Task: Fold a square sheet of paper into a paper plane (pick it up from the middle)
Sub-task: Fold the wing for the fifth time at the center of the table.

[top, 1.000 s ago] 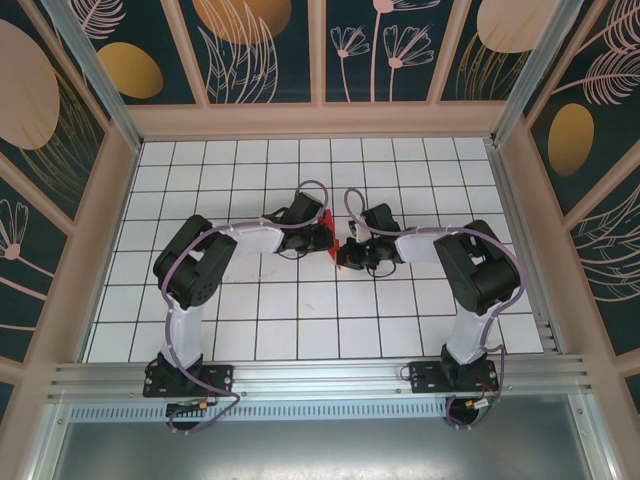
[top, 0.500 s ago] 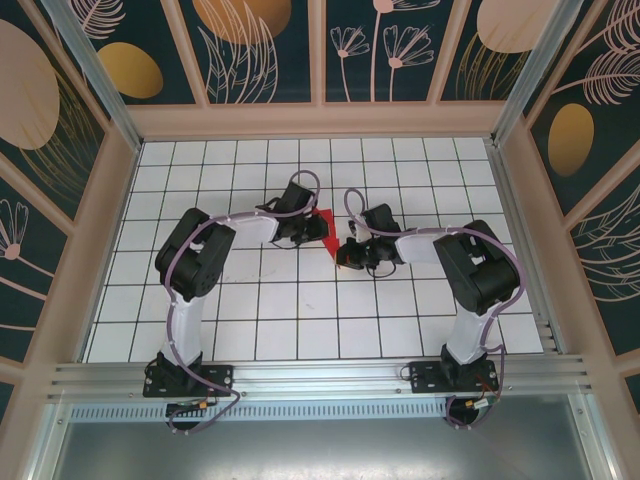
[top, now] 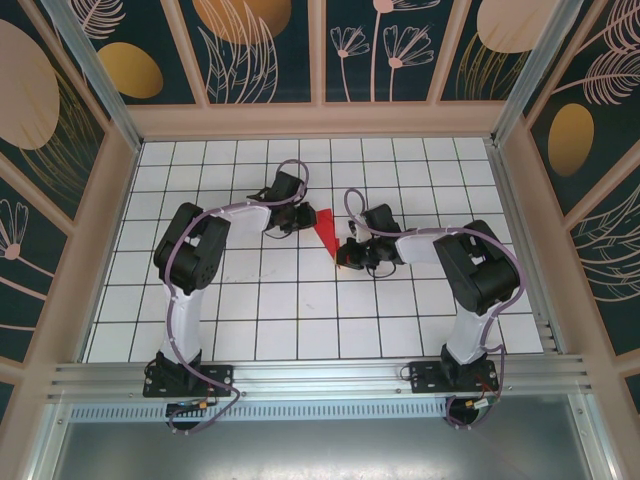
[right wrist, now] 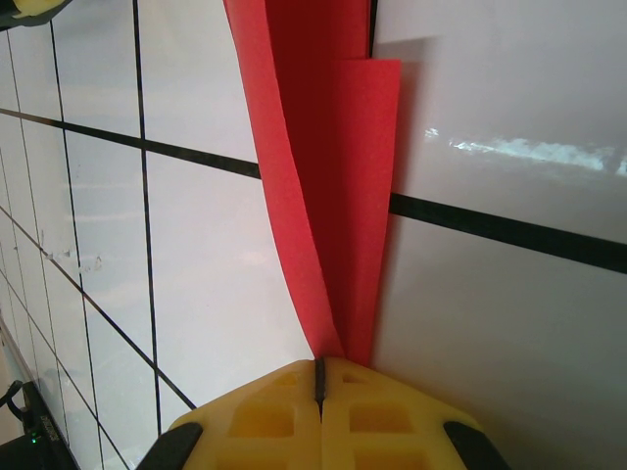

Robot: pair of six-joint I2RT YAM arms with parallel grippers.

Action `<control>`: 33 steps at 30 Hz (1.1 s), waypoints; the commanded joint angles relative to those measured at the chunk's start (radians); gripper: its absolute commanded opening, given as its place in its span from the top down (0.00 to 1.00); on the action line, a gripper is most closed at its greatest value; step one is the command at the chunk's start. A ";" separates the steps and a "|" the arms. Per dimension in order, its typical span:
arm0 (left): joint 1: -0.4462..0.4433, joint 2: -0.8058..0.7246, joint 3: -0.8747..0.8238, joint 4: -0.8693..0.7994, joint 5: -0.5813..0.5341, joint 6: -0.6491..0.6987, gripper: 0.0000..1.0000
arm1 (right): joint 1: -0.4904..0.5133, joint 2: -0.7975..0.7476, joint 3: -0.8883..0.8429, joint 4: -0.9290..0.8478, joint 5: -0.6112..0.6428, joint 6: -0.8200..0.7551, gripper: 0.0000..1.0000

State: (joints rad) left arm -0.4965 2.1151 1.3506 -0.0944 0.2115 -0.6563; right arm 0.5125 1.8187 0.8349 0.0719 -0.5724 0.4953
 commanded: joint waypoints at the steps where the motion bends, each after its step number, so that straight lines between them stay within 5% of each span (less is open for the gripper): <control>1: 0.029 0.049 0.048 0.013 -0.163 0.036 0.78 | 0.000 0.056 -0.054 -0.162 0.070 -0.024 1.00; 11: 0.030 -0.162 -0.034 0.056 -0.204 0.077 0.76 | -0.002 0.067 -0.053 -0.157 0.072 -0.023 1.00; 19: 0.003 -0.321 -0.283 0.323 0.088 -0.003 0.79 | -0.002 0.070 -0.053 -0.155 0.066 -0.023 1.00; 33: -0.083 -0.143 -0.246 0.383 0.103 -0.053 0.84 | -0.002 0.073 -0.061 -0.149 0.065 -0.018 1.00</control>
State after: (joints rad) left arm -0.5846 1.9354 1.0538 0.2584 0.3138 -0.6941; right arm 0.5106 1.8225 0.8349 0.0753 -0.5777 0.4957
